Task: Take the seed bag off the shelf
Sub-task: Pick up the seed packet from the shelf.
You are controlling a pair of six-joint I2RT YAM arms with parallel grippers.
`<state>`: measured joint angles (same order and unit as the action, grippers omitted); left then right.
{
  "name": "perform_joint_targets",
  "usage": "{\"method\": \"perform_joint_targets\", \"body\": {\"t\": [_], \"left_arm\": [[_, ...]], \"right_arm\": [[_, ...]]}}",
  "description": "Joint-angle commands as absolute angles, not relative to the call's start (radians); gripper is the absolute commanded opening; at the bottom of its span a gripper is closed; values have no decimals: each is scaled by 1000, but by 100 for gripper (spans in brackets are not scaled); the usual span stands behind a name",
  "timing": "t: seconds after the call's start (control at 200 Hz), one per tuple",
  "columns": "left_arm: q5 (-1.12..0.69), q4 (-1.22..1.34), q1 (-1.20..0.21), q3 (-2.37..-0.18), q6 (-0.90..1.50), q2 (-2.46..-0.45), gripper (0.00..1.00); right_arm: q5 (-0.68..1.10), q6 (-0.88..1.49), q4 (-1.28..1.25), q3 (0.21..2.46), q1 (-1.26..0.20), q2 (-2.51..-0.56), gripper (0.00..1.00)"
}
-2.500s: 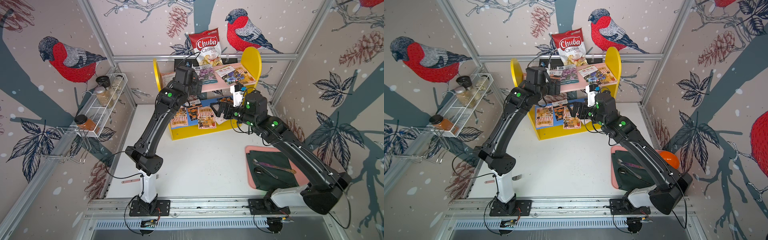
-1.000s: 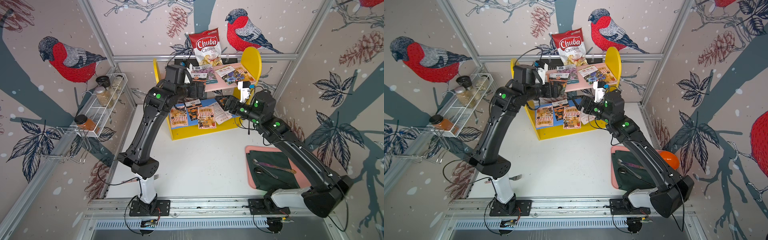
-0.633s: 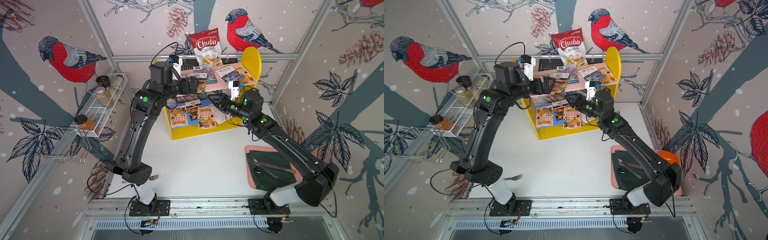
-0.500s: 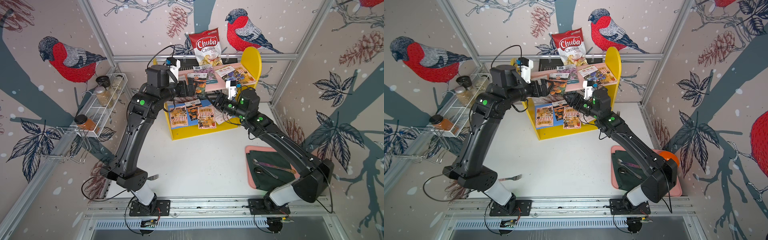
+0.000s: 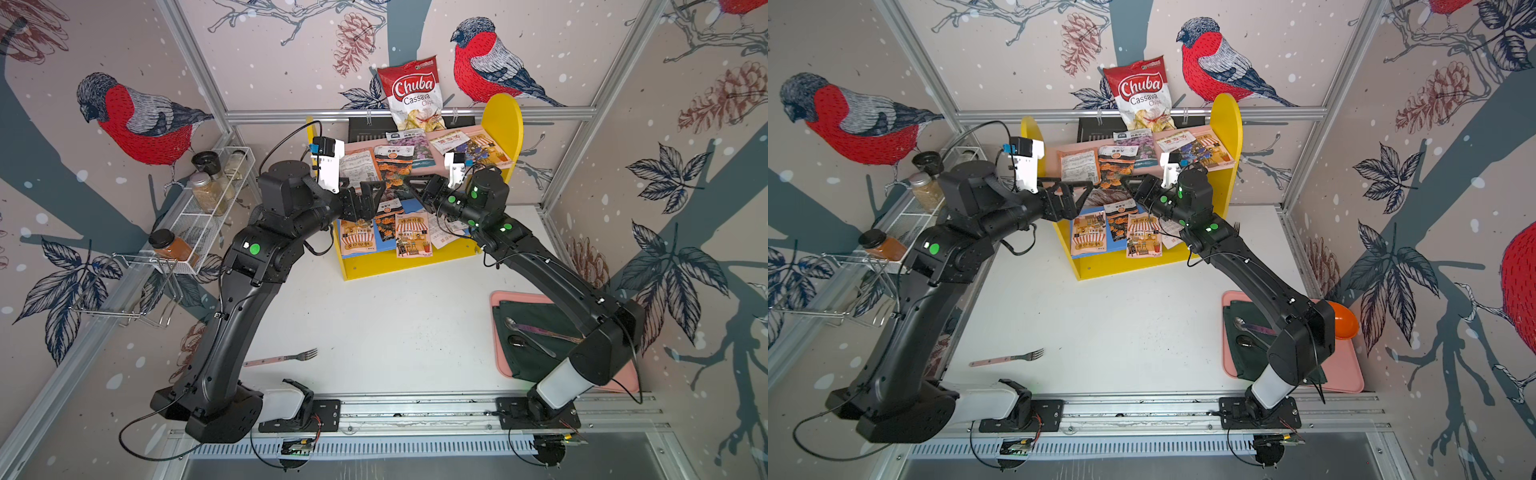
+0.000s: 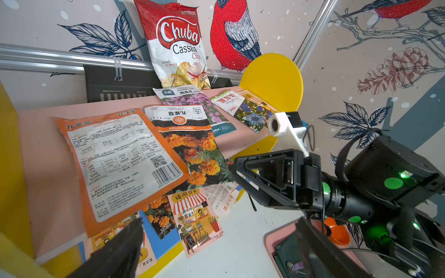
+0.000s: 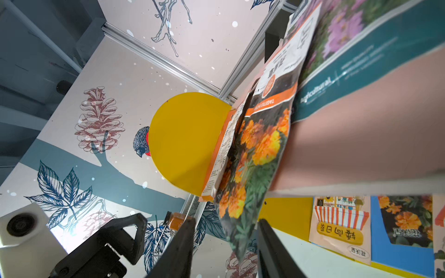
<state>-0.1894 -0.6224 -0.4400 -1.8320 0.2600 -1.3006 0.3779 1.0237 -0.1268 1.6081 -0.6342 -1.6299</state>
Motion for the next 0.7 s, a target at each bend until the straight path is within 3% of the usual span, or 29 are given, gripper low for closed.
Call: {"method": "perform_joint_targets", "body": {"t": [0.0, 0.52, 0.695], "left_arm": [[-174, -543, -439, -1779, 251, -1258, 98], [-132, -489, -439, -1639, 263, -1186, 99], [-130, -451, -437, -1590, 279, -1167, 99]], "right_arm": [[405, 1061, -192, 1613, -636, -1640, 43], [418, 1080, -199, 1648, -643, -1685, 28], [407, 1068, -181, 1653, -641, -1686, 14]]}}
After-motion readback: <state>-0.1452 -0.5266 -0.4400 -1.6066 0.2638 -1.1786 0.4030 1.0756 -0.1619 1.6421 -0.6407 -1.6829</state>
